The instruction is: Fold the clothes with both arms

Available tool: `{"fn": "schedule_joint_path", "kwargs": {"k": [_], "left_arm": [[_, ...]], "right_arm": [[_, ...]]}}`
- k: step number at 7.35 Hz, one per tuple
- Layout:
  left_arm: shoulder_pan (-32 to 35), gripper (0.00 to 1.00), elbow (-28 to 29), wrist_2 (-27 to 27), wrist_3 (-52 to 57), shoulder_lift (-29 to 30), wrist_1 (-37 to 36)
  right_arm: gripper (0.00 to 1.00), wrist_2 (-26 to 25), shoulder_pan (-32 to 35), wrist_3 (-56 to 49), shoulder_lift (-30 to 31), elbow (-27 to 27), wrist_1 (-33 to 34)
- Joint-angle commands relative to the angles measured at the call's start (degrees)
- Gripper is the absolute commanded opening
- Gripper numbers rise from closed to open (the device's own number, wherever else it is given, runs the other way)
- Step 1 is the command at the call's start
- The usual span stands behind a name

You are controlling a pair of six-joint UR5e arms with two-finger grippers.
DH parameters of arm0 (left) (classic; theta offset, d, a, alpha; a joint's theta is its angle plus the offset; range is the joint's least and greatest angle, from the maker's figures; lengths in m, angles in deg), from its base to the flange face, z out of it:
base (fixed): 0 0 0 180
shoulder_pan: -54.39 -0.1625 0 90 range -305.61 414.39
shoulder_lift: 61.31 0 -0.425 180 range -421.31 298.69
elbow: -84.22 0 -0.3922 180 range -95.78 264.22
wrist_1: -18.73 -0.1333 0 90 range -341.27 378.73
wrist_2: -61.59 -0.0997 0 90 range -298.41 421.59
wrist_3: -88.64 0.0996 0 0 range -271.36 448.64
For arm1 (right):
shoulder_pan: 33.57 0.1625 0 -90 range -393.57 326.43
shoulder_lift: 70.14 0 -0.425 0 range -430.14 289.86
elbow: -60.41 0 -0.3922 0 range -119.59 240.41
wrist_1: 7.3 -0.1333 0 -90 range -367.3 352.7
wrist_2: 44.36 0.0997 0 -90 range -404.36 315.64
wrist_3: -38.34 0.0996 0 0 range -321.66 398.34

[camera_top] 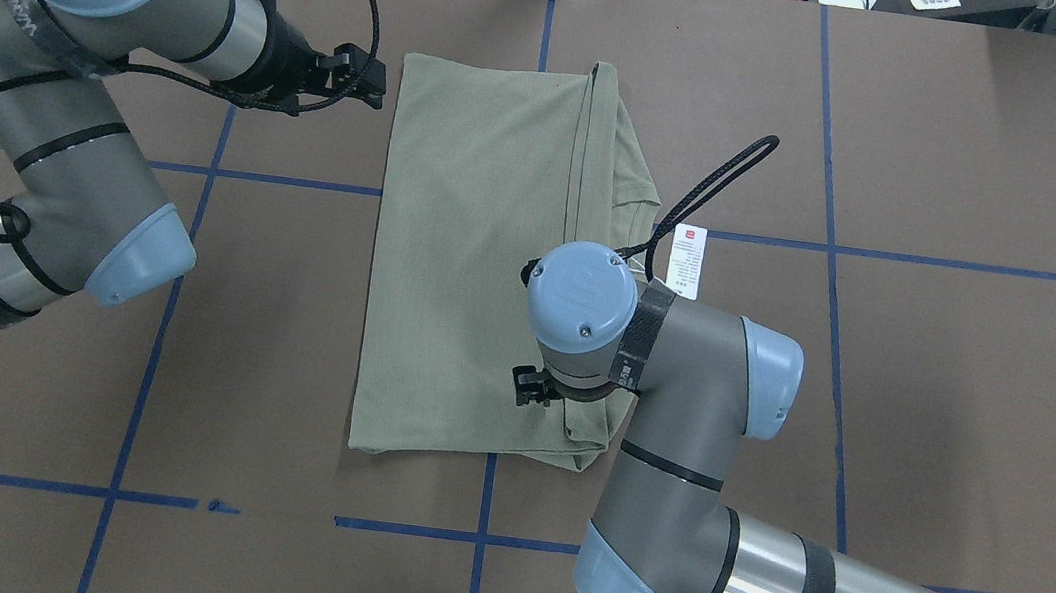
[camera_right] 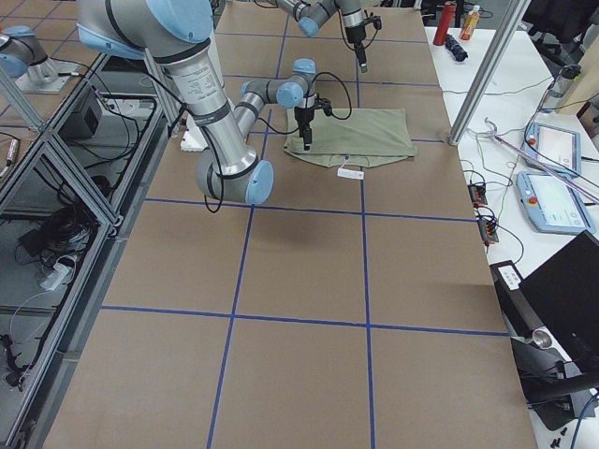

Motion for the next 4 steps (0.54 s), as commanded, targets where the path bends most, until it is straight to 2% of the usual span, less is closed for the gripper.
{"fn": "schedule_joint_path", "kwargs": {"k": [1,4], "left_arm": [[0.00,1.00,0.16,0.06,0.01,0.00,0.18],[-0.09,1.00,0.60,0.06,-0.08,0.08,0.45]], "right_arm": [[1.00,0.40,-0.42,-0.08,0.84,-0.21,0.15],[1.00,0.40,-0.51,-0.17,1.73,0.40,0.06]]}}
